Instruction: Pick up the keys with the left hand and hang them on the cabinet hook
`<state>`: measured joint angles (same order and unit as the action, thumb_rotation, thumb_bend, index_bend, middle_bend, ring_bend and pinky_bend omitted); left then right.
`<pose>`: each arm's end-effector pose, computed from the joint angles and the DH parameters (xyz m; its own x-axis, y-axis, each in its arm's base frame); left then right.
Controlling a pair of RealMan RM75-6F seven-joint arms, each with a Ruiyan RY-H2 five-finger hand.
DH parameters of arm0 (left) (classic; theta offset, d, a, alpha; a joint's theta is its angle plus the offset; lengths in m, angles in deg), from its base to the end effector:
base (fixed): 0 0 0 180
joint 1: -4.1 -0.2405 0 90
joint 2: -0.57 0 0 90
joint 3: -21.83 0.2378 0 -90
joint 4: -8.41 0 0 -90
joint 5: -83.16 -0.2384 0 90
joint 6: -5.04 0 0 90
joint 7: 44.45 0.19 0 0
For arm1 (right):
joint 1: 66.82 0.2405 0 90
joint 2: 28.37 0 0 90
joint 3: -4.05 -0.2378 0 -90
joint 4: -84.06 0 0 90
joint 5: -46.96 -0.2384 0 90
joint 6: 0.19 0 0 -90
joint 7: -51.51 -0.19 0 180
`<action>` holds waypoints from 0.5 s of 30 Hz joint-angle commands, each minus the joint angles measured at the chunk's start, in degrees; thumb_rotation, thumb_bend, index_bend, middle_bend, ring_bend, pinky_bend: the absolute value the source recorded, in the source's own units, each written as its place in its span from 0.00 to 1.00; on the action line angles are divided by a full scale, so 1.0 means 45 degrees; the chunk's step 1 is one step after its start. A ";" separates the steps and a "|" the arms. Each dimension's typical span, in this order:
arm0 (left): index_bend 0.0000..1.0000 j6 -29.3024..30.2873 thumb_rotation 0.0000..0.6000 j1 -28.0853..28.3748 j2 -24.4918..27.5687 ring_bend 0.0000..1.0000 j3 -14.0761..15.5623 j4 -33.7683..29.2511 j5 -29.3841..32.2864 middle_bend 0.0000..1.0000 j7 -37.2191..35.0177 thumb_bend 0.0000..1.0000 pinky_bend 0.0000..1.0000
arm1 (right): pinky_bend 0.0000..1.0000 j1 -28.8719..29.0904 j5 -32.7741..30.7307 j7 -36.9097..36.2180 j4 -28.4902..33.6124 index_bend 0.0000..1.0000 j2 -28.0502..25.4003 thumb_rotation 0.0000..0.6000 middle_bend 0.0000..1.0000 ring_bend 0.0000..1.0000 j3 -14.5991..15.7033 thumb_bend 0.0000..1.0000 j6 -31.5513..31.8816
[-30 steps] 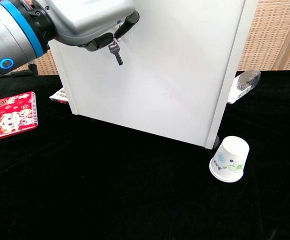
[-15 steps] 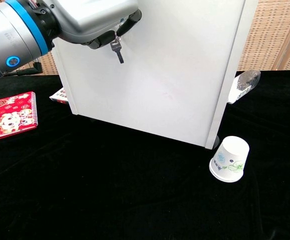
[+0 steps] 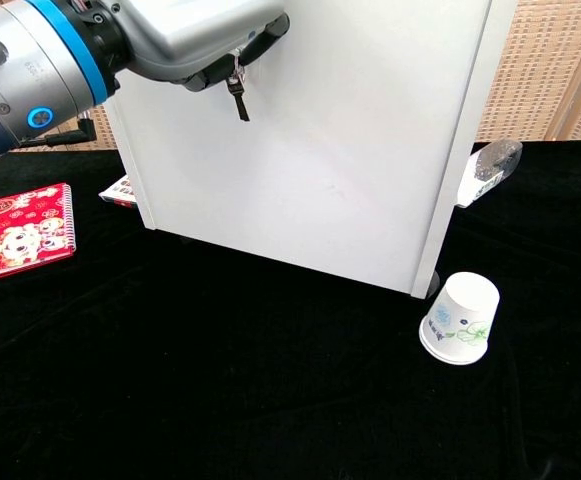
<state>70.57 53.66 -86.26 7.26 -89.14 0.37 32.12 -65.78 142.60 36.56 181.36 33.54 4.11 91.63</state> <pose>0.0367 0.3360 -0.0109 0.7035 -0.6307 0.3274 0.1112 -0.3574 -0.9273 -0.2714 -0.1937 0.1284 0.0998 0.0060 0.9950 -0.9877 -0.1207 0.0998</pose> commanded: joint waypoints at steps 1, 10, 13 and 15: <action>0.59 0.0059 1.00 0.0034 -0.0001 0.88 0.0009 -0.0006 -0.0001 0.95 -0.0025 0.45 0.79 | 0.00 0.0002 0.0013 0.0015 0.0002 0.00 0.0005 1.00 0.00 0.00 0.0009 0.11 -0.0006; 0.59 0.0148 1.00 0.0154 -0.0065 0.88 0.0229 -0.0076 -0.0142 0.95 0.0000 0.42 0.79 | 0.00 -0.0015 0.0053 0.0039 0.0027 0.00 0.0001 1.00 0.00 0.00 0.0023 0.10 0.0032; 0.59 0.0177 1.00 0.0187 -0.0100 0.88 0.0260 -0.0079 -0.0121 0.95 0.0071 0.38 0.79 | 0.00 -0.0019 0.0060 0.0012 0.0031 0.00 -0.0012 1.00 0.00 0.00 0.0021 0.11 0.0050; 0.59 0.0186 1.00 0.0204 -0.0114 0.88 0.0267 -0.0087 -0.0089 0.95 0.0099 0.38 0.79 | 0.00 -0.0021 0.0059 -0.0009 0.0027 0.00 -0.0015 1.00 0.00 0.00 0.0016 0.11 0.0061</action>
<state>71.40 54.56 -86.76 8.46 -89.52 -0.04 32.56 -65.88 142.86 36.52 181.48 33.47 4.18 91.90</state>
